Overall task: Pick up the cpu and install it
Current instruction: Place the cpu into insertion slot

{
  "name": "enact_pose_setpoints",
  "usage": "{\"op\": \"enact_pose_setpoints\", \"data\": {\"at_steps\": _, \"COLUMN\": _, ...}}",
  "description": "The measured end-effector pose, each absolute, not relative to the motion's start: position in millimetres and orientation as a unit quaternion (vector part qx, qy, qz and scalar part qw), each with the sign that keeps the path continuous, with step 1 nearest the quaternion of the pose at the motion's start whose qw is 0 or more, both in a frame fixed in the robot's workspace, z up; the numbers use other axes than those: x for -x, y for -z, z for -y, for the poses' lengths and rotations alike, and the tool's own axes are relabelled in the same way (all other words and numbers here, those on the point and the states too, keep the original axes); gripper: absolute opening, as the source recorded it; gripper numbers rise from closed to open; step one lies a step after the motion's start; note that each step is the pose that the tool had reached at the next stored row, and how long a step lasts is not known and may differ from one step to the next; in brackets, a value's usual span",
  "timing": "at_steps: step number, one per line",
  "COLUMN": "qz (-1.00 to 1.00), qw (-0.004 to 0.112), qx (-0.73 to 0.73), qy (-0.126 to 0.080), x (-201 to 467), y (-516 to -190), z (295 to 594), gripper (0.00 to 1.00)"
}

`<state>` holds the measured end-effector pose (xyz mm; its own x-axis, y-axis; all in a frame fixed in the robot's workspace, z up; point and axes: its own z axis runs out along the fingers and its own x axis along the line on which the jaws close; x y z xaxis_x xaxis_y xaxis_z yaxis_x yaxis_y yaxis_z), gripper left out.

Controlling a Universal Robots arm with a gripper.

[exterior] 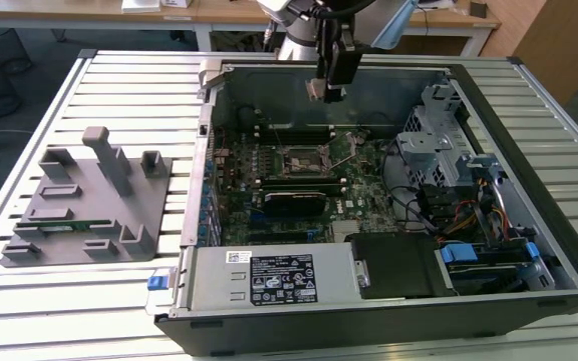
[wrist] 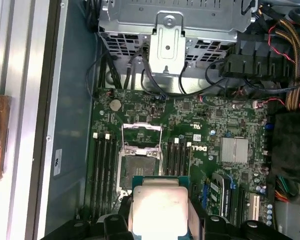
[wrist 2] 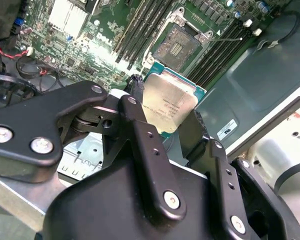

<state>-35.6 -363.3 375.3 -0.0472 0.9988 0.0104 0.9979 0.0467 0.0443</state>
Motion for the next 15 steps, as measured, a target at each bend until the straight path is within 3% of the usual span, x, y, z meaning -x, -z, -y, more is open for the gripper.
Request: {"op": "enact_pose_setpoints", "data": {"at_steps": 15, "qz": -0.692, "qw": 0.012, "qx": -0.721, "qy": -0.019, "x": 35.6, "y": -375.1, "z": 363.2, "gripper": 0.53}}
